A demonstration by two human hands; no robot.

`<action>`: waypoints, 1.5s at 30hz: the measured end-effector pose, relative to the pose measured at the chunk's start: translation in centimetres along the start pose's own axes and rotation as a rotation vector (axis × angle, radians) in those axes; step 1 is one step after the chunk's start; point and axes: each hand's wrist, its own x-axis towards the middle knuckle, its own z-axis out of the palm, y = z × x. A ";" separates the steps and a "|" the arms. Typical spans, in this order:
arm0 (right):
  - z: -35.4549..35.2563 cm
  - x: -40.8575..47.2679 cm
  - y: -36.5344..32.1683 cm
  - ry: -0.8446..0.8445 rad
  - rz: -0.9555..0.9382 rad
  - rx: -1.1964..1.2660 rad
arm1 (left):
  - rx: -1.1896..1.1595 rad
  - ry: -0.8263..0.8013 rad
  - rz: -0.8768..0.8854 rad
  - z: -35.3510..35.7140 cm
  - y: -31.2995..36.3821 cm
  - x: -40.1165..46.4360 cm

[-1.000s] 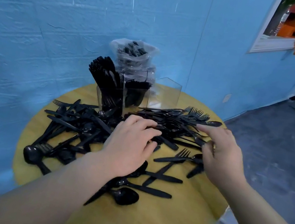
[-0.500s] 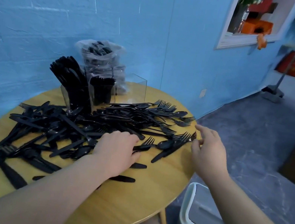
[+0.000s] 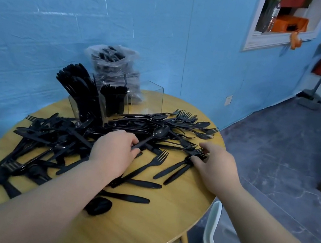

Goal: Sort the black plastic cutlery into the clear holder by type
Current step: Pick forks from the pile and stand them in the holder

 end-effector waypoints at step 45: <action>-2.1 -1.0 1.6 0.148 0.350 0.721 | -0.134 -0.032 0.186 0.5 1.9 -1.3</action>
